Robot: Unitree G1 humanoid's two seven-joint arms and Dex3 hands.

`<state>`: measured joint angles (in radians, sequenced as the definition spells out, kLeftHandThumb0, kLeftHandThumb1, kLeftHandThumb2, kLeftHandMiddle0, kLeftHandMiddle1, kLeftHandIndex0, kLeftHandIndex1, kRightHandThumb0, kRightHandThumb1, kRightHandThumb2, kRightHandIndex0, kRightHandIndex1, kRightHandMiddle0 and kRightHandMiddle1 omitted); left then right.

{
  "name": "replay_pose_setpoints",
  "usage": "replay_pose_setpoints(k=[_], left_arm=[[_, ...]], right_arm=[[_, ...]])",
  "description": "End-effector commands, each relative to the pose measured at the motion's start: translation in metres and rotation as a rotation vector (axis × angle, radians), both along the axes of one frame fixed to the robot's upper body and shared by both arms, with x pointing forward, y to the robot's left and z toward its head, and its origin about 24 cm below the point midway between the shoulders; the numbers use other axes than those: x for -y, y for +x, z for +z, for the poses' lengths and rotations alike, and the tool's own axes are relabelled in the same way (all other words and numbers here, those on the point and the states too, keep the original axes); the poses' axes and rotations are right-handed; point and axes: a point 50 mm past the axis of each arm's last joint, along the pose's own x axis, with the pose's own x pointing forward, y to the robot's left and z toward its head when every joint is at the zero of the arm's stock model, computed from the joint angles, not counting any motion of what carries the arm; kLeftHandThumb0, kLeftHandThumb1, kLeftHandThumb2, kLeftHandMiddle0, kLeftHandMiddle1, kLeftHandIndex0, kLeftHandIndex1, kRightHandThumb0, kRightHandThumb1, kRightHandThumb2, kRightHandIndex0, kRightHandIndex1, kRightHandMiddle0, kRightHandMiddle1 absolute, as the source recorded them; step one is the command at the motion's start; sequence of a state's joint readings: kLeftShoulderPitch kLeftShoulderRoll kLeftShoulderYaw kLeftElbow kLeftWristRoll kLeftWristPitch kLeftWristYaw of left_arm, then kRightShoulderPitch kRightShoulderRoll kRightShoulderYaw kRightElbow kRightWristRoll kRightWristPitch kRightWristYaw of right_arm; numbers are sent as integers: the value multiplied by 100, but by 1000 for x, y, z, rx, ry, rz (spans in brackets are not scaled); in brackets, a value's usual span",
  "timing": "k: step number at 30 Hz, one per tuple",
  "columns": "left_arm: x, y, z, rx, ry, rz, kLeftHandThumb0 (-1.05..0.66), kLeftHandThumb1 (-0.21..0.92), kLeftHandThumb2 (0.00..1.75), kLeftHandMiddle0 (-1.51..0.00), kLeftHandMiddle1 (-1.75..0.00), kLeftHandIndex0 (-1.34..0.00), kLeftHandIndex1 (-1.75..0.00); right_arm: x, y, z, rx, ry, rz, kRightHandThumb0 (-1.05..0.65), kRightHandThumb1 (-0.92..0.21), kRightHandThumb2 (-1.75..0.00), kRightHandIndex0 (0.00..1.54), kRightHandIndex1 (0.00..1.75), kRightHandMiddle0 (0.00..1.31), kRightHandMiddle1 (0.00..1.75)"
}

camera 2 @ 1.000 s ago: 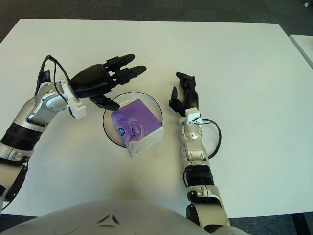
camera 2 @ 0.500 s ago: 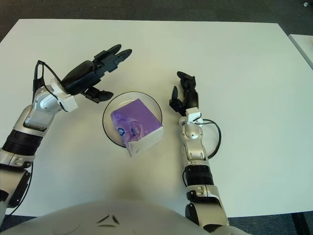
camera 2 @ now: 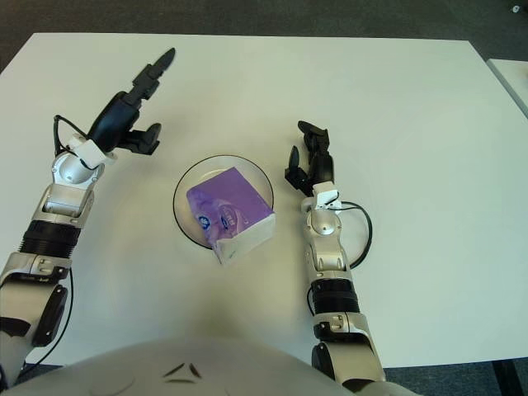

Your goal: Put the tissue paper into the plate.

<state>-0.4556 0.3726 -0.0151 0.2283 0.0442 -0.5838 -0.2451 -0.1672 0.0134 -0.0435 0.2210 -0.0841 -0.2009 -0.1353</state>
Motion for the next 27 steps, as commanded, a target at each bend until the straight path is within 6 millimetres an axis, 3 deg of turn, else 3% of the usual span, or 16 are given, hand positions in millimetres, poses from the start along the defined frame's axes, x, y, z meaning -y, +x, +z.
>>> replay_pose_setpoints(k=[1, 9, 14, 17, 20, 27], left_arm=[[-17, -13, -14, -42, -112, 70, -80, 92, 103, 0, 0, 0, 0], [-19, -19, -33, -184, -229, 98, -79, 92, 103, -2, -1, 0, 0], [-13, -29, -67, -307, -283, 154, -78, 92, 104, -4, -2, -1, -1], [-8, -35, -98, -407, -321, 255, -79, 92, 105, -4, -2, -3, -2], [-9, -37, -106, -435, -329, 310, -79, 92, 106, -4, -2, -5, -4], [-14, -42, -122, -479, -356, 410, -79, 92, 105, -7, -2, 0, -28]], right_arm=[[5, -39, -79, -415, 38, -22, -62, -92, -89, 20, 38, 0, 81], [5, -40, -80, -425, 33, -19, -63, -92, -90, 21, 38, 0, 81], [5, -41, -80, -425, 33, -20, -63, -92, -91, 22, 38, 0, 81], [5, -42, -80, -425, 34, -19, -63, -92, -91, 22, 38, 0, 82], [6, -42, -81, -426, 33, -17, -63, -92, -91, 22, 37, 0, 82], [6, -42, -80, -419, 28, -9, -63, -92, -92, 22, 37, 0, 81]])
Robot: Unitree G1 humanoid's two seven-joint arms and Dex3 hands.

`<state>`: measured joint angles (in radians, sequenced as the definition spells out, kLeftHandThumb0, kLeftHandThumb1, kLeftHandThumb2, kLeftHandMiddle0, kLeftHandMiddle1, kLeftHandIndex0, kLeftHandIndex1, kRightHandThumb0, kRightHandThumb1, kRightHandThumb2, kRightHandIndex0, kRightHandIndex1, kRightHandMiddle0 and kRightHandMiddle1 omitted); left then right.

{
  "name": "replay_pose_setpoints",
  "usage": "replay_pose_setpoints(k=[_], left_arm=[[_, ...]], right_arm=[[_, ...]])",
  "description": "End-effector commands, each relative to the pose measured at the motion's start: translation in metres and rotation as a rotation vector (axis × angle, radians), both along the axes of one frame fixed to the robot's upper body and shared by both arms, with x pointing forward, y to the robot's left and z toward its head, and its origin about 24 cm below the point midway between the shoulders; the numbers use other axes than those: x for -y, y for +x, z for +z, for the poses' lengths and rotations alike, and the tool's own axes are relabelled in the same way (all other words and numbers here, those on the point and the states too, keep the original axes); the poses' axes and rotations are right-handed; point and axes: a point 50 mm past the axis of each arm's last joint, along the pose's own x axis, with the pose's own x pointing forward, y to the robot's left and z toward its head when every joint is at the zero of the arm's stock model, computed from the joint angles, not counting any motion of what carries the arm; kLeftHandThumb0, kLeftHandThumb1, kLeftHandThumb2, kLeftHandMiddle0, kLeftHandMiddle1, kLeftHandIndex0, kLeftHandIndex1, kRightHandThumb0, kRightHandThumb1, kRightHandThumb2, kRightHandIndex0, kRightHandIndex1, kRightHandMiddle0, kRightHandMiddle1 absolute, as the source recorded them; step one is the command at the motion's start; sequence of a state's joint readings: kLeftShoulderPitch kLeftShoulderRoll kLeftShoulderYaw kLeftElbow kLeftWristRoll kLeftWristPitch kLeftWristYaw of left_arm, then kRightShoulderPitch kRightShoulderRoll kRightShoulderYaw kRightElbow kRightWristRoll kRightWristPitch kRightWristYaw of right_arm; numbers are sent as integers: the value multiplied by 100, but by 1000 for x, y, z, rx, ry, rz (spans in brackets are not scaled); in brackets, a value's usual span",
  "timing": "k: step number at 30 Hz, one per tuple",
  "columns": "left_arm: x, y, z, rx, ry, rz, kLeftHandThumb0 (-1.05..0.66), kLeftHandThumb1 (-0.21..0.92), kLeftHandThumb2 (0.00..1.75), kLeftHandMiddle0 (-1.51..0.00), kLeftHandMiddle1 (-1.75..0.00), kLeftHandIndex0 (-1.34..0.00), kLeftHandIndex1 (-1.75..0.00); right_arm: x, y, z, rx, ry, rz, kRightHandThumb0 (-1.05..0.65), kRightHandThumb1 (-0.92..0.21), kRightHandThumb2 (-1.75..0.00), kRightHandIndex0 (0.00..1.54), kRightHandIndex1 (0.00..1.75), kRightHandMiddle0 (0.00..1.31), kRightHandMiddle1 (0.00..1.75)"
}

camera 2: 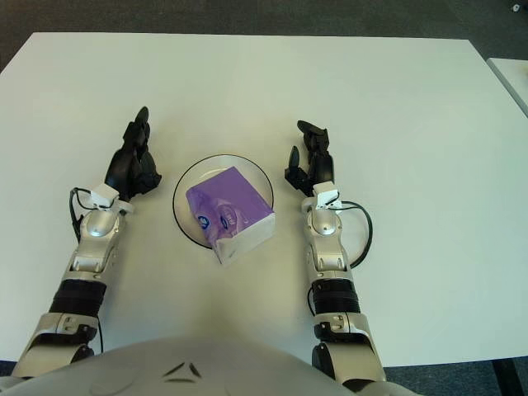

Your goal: Put the tissue paper into the plate.

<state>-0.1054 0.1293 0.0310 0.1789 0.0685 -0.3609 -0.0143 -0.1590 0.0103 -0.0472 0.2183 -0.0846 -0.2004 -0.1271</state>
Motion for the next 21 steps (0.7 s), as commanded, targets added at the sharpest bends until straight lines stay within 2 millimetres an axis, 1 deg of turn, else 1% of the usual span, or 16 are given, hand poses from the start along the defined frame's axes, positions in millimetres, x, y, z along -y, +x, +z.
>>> replay_pose_setpoints(k=[1, 9, 21], left_arm=[[-10, -5, -15, -56, -2, 92, -78, 92, 104, -8, -2, 0, -32], [-12, -7, -29, -85, -25, 149, -75, 92, 100, -14, -4, 0, -44], [-14, -9, -37, -87, -33, 159, -72, 92, 98, -16, -5, 0, -50]], right_arm=[[4, -41, -79, -412, 31, -11, -63, -92, -92, 22, 37, 0, 81], [5, -40, -78, -409, 28, -16, -62, -92, -91, 23, 37, 0, 81], [3, -39, -77, -407, 28, -10, -62, -92, -91, 22, 36, 0, 80]])
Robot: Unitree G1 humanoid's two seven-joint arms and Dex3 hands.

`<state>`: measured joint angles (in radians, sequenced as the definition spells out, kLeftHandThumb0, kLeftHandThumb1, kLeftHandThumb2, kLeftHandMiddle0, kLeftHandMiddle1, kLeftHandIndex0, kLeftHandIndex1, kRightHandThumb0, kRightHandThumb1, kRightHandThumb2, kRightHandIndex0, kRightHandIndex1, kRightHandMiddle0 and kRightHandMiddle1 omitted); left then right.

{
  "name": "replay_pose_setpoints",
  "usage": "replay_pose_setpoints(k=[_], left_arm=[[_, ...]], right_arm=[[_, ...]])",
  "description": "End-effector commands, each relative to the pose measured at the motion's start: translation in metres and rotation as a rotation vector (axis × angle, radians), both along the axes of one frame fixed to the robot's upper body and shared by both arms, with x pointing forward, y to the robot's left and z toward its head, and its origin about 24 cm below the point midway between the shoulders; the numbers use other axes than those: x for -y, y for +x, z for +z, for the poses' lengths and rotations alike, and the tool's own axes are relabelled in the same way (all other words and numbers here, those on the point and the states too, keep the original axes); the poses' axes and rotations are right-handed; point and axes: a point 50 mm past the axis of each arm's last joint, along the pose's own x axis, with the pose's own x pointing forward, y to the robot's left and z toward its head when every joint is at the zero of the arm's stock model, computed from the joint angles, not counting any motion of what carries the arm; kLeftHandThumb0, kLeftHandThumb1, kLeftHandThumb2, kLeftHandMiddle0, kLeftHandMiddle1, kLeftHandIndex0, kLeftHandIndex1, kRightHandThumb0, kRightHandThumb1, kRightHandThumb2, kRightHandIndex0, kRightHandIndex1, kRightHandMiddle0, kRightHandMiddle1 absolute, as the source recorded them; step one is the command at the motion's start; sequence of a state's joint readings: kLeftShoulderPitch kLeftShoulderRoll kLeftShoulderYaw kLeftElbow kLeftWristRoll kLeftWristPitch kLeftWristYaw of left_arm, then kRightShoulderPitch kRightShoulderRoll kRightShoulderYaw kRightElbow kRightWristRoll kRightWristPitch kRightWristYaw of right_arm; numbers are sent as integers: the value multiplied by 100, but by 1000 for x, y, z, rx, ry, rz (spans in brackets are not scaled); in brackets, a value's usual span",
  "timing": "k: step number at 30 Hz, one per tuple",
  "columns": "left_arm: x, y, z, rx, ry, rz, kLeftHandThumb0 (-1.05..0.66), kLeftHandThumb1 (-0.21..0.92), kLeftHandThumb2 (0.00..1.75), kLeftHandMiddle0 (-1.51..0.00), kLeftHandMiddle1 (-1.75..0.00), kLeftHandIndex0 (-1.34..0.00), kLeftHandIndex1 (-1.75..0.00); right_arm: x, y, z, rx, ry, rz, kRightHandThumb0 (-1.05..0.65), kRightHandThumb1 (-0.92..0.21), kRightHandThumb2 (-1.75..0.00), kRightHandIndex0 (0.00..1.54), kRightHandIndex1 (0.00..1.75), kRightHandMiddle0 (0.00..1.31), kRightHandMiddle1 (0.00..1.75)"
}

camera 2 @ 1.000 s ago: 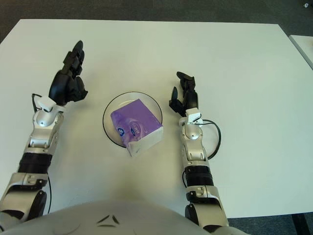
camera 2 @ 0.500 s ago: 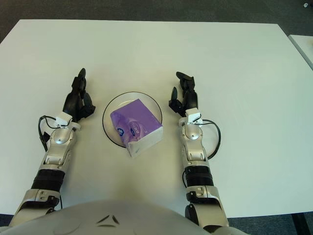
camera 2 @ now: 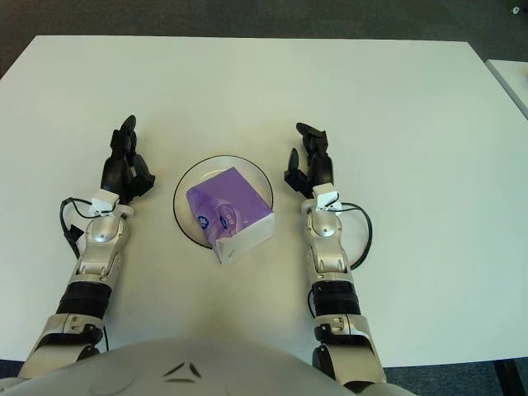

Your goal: Put the tissue paper into the plate.

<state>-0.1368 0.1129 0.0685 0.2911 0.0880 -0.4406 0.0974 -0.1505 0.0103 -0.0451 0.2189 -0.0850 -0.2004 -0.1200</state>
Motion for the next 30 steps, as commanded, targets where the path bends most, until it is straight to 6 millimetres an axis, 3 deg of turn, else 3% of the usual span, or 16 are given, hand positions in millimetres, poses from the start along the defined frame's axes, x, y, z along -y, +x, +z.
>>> replay_pose_setpoints(k=[1, 30], left_arm=[[-4, -13, -29, -109, -6, 31, -72, 92, 98, -17, -5, 0, -50], [-7, -18, -36, -132, 6, 53, -76, 92, 92, -17, -3, 0, -48]], right_arm=[[3, -37, -75, -398, 29, -18, -62, -92, -91, 22, 36, 0, 80], [2, -36, -74, -400, 23, -14, -62, -92, -90, 23, 34, 0, 82]])
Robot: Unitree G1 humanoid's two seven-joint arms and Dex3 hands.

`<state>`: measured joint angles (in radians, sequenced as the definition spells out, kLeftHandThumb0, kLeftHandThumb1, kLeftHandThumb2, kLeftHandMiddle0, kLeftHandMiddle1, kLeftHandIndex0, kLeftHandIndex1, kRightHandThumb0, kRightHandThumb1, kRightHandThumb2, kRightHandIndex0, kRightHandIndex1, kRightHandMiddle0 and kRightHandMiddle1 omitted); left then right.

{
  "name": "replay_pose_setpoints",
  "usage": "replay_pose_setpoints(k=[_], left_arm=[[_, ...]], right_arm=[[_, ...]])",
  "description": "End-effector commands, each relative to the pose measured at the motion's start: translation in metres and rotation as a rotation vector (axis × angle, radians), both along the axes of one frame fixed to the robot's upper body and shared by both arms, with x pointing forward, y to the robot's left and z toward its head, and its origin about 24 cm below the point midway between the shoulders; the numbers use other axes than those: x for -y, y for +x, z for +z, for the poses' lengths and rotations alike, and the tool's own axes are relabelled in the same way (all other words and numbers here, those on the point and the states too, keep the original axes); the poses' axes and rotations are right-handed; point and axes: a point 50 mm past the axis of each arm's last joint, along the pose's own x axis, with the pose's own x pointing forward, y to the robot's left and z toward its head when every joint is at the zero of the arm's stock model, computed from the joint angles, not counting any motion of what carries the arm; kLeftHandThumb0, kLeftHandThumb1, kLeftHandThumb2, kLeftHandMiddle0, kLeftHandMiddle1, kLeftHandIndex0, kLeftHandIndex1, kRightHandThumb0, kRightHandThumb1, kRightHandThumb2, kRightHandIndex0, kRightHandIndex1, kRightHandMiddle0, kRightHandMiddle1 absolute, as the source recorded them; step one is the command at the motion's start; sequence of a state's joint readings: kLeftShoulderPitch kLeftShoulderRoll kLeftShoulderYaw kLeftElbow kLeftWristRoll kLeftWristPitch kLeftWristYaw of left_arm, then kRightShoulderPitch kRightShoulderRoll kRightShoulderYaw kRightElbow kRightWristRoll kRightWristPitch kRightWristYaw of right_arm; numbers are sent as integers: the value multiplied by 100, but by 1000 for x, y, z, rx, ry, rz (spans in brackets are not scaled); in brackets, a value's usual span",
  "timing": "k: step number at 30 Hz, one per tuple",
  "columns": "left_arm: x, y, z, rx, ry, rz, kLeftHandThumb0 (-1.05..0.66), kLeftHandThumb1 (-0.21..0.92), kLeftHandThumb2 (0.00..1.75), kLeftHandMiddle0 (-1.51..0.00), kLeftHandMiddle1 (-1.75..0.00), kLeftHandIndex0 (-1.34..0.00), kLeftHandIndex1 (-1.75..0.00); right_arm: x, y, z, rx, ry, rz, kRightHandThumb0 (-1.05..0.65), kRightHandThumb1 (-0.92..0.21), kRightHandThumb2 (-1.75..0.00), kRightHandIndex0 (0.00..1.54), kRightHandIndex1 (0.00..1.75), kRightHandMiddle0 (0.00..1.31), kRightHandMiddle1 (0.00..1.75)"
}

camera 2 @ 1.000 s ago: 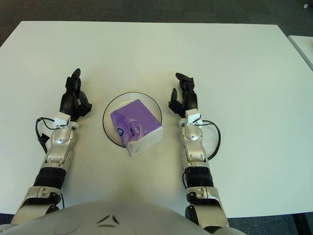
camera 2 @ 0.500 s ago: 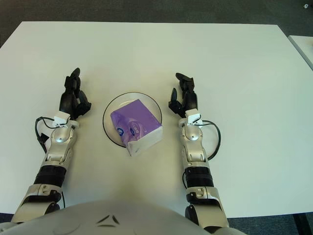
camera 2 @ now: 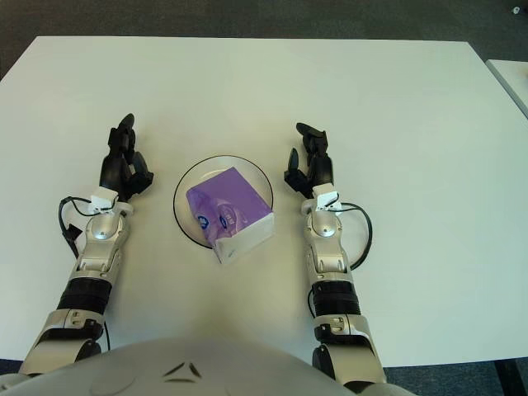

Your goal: Put the tissue paper into the plate.

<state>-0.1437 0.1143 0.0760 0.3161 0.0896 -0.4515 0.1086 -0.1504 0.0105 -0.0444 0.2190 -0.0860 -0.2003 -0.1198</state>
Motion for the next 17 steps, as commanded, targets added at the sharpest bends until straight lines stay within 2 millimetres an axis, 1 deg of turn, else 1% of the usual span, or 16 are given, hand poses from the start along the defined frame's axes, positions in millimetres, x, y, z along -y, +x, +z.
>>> replay_pose_setpoints(k=[1, 8, 17], left_arm=[[-4, -18, -33, -128, 9, 37, -76, 92, 92, -17, -3, 0, -49], [-5, -19, -34, -136, 16, 36, -77, 92, 91, -18, -4, 0, -52], [-5, -21, -34, -141, 22, 31, -75, 92, 89, -19, -4, 0, -52]], right_arm=[[2, -36, -74, -399, 23, -16, -62, -92, -90, 23, 34, 0, 82], [1, -36, -73, -397, 24, -14, -62, -92, -89, 23, 34, 0, 82], [0, -37, -73, -395, 25, -14, -62, -92, -89, 24, 34, 0, 84]])
